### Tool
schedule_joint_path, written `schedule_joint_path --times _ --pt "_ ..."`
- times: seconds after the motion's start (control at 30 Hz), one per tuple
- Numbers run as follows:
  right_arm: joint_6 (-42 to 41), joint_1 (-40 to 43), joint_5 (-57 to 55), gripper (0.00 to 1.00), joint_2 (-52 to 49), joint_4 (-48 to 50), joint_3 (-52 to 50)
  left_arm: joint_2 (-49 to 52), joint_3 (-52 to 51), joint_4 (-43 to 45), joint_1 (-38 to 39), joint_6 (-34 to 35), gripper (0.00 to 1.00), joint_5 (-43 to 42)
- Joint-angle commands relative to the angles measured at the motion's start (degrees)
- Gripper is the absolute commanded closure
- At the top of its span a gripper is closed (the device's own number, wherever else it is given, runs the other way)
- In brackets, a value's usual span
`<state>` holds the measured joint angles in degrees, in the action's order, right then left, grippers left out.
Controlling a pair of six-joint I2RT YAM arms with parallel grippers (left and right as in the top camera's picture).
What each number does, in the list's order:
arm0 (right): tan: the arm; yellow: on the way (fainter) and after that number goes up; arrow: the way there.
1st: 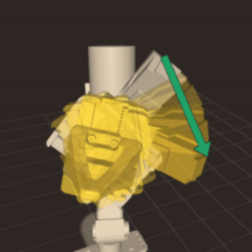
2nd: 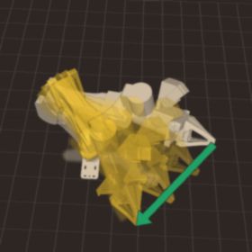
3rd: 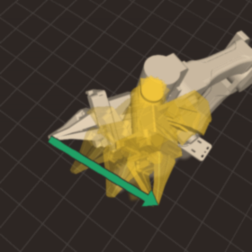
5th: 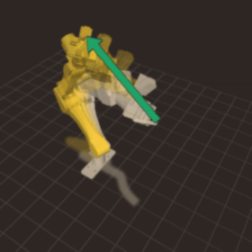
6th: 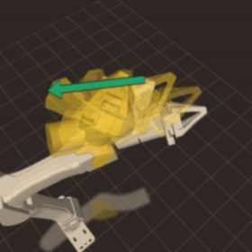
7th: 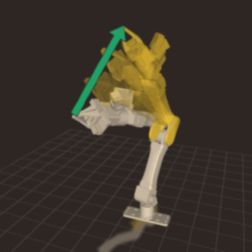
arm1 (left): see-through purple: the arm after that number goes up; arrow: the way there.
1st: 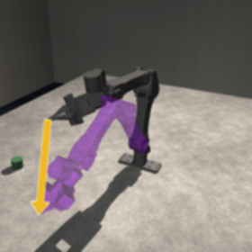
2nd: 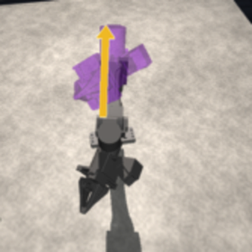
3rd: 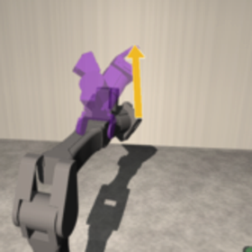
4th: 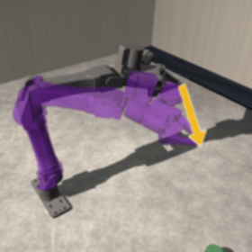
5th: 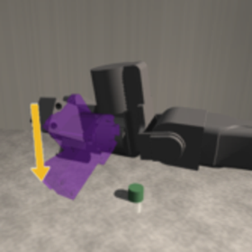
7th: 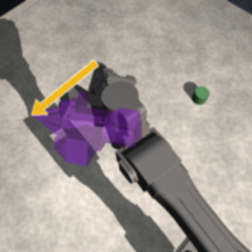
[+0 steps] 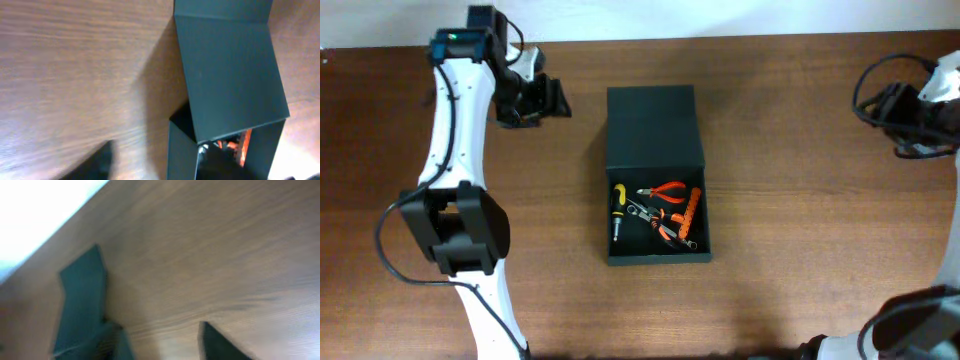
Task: Pack container
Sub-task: 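Raise the left gripper and bring both grippers to the box lid, then grip the upright lid edges with both grippers from either side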
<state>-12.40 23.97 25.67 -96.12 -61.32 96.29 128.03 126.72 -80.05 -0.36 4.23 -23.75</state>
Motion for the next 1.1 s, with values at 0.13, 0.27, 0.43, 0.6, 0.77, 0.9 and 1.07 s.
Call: schedule_joint_path --times 0.13,0.27,0.43,0.6,0.77,0.9,1.07 --pt "-1.88 -6.58 14.43 0.87 -15.28 3.37 -0.13 -0.42 -4.20 4.13 0.20 -0.98 0.98 1.86" --pt "-1.86 -11.37 20.94 0.96 -24.76 5.38 -0.13 -0.42 -6.78 6.03 0.35 -0.61 0.98 2.95" --pt "-1.86 -16.20 23.63 0.96 -31.10 8.20 -0.13 0.42 -10.36 7.78 0.28 -0.63 0.98 -0.44" --pt "-2.34 -19.15 23.41 0.96 -32.65 11.43 -0.13 4.46 -11.45 9.53 0.31 -0.68 0.98 -7.91" --pt "-7.54 -19.52 22.10 0.96 -32.68 15.17 -0.13 7.80 -11.45 9.57 0.35 -1.31 0.98 -10.21" --pt "-9.38 -19.52 21.07 0.96 -32.72 16.65 -0.13 8.04 -11.45 10.60 0.70 -1.29 0.98 -10.21" --pt "-9.35 -20.13 20.22 0.96 -34.42 16.11 -0.13 8.04 -11.45 10.99 2.05 -1.27 0.98 -10.82"
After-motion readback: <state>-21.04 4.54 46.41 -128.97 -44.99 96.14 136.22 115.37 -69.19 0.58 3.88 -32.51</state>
